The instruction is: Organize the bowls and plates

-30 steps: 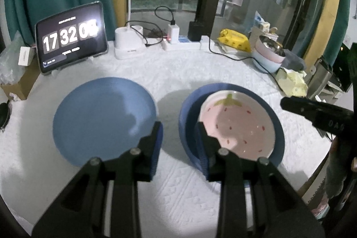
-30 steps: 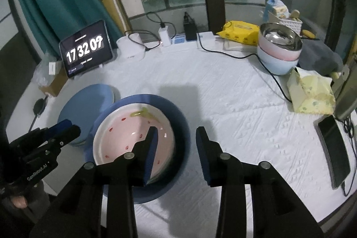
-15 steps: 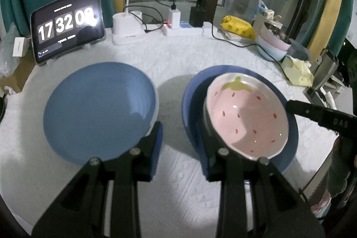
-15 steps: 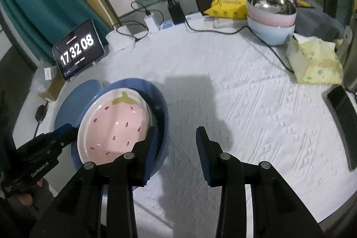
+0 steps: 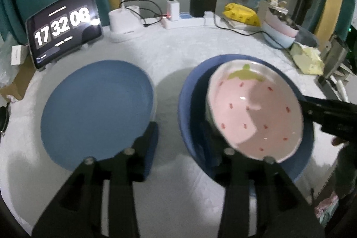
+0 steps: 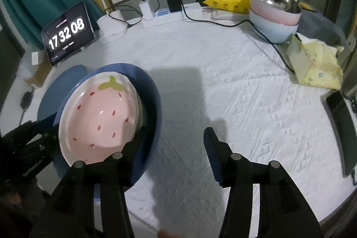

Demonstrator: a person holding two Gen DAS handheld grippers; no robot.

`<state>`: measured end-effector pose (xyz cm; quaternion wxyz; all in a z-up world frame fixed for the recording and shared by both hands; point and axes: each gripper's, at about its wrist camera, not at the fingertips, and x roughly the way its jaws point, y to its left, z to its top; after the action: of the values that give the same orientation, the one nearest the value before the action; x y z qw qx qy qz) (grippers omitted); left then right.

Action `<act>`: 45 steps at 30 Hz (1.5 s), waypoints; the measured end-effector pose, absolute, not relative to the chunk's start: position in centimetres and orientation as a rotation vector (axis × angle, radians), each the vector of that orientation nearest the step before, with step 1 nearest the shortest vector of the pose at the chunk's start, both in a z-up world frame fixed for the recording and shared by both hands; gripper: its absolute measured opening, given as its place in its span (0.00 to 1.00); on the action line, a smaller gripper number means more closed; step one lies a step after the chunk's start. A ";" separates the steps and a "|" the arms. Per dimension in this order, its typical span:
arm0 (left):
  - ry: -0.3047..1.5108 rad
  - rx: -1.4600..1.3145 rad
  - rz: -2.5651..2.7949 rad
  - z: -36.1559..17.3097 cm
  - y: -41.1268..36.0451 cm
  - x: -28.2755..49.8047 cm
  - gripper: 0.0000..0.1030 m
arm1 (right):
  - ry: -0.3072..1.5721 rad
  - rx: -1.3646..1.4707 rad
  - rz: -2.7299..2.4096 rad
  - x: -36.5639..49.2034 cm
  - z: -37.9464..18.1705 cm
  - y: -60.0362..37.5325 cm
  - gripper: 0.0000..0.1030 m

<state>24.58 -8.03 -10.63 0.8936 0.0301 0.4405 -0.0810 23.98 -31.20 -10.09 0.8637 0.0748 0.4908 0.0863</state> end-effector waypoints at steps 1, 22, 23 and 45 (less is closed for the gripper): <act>0.916 0.059 -0.159 -10.8 -8.0 24.7 0.49 | 1.027 0.169 0.171 24.0 -10.2 -31.5 0.60; 0.867 0.041 -0.156 -10.8 -7.6 24.4 0.47 | 0.977 0.264 0.146 23.3 -10.7 -31.8 0.56; 0.865 0.039 -0.156 -10.8 -7.6 24.3 0.47 | 0.977 0.260 0.148 23.3 -10.6 -31.7 0.54; 0.810 0.042 -0.218 -10.4 -8.7 23.5 0.17 | 0.899 0.190 0.151 22.4 -9.9 -29.5 0.11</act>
<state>23.51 -8.69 -10.45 0.9130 0.0203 0.3934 -0.1058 22.42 -29.49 -9.90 0.8935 0.0918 0.4334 0.0728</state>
